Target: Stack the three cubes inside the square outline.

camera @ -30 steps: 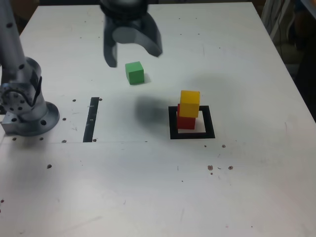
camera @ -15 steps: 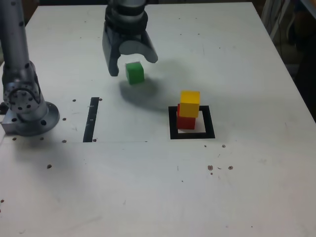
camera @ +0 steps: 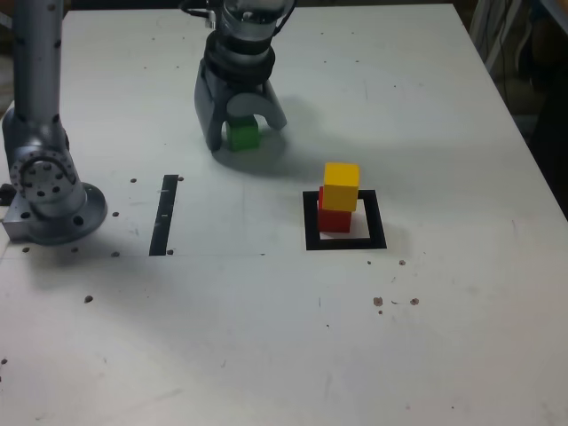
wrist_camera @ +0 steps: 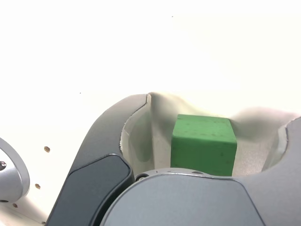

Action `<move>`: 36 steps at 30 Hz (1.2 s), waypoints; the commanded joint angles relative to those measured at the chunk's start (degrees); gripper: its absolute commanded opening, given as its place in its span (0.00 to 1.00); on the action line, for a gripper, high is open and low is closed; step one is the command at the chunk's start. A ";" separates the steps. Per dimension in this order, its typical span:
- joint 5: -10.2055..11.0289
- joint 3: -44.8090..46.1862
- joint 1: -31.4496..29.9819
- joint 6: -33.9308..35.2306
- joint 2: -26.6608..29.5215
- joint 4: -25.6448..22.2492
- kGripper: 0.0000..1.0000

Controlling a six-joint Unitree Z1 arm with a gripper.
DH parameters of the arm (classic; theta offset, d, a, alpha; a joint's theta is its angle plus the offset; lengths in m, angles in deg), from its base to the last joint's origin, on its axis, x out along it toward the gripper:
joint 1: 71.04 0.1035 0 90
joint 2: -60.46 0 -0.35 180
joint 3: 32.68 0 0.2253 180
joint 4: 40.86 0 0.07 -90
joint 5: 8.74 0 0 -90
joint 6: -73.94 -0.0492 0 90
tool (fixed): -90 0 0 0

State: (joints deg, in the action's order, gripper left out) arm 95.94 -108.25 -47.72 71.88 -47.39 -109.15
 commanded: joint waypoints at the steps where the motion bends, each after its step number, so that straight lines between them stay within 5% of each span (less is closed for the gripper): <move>1: -0.41 -0.07 -0.03 -0.54 -0.43 0.25 0.88; 10: -0.96 -0.94 -0.03 -1.77 -0.82 0.04 0.61; 28: -1.34 -2.63 -0.04 -3.66 -0.04 -1.20 0.28; 36: -2.26 -5.17 -2.14 -4.09 1.20 -5.92 0.24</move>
State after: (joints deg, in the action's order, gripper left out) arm 93.89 -112.63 -49.19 67.92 -47.14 -113.90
